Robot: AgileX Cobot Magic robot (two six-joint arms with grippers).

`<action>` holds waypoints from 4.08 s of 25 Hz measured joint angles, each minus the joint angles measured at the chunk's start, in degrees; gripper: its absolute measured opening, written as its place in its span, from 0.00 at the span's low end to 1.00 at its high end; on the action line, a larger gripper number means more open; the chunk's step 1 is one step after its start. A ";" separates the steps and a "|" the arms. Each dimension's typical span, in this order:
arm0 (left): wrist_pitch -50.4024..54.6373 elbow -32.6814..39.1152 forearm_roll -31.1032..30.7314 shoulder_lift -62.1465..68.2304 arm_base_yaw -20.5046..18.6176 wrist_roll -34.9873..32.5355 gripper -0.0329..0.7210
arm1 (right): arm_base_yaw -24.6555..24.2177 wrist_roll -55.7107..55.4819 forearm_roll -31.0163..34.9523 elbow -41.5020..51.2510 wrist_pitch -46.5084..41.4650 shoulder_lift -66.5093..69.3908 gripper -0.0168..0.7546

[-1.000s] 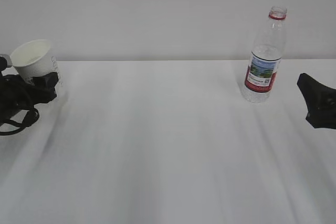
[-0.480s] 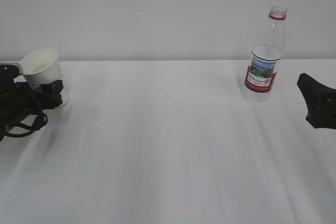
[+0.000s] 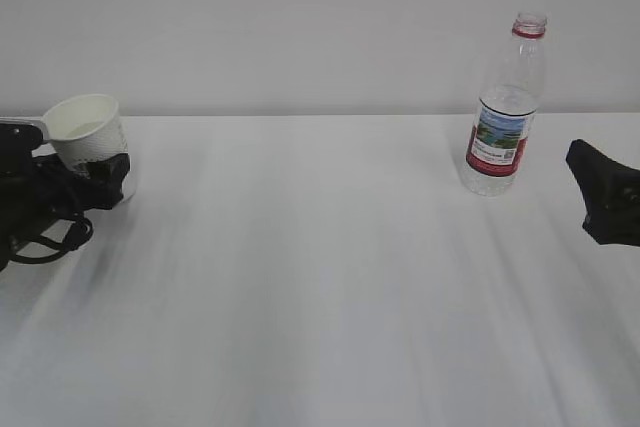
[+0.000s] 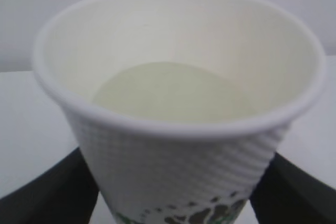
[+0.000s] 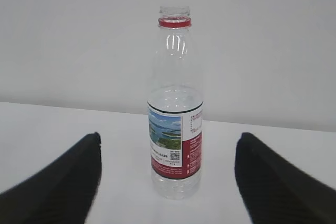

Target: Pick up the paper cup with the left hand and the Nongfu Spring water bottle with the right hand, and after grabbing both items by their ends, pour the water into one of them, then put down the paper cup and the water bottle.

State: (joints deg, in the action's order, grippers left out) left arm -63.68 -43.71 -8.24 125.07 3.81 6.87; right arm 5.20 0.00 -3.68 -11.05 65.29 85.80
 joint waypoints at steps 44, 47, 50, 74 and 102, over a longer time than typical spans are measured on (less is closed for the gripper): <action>4.14 17.96 -1.37 -31.63 0.00 -2.35 0.90 | 0.00 0.00 -1.25 0.00 -12.74 -13.91 0.78; 8.28 17.96 -1.62 -36.91 0.00 -2.35 0.90 | 0.00 0.00 -1.29 0.00 -15.33 -17.04 0.78; 13.43 18.10 -2.27 -42.35 0.00 -2.35 0.89 | 0.00 0.00 -1.29 0.00 -18.29 -20.37 0.78; 57.32 18.50 -2.53 -86.33 0.00 -1.40 0.83 | 0.00 0.00 -4.35 -0.82 -48.17 -47.47 0.78; 101.59 9.72 2.94 -108.55 0.00 -3.42 0.81 | 0.00 2.59 0.40 -15.98 -96.88 -67.29 0.79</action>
State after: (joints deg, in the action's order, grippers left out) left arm 37.91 -33.99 -5.30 16.51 3.81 3.45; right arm 5.20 2.59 -3.28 -27.03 -31.59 18.51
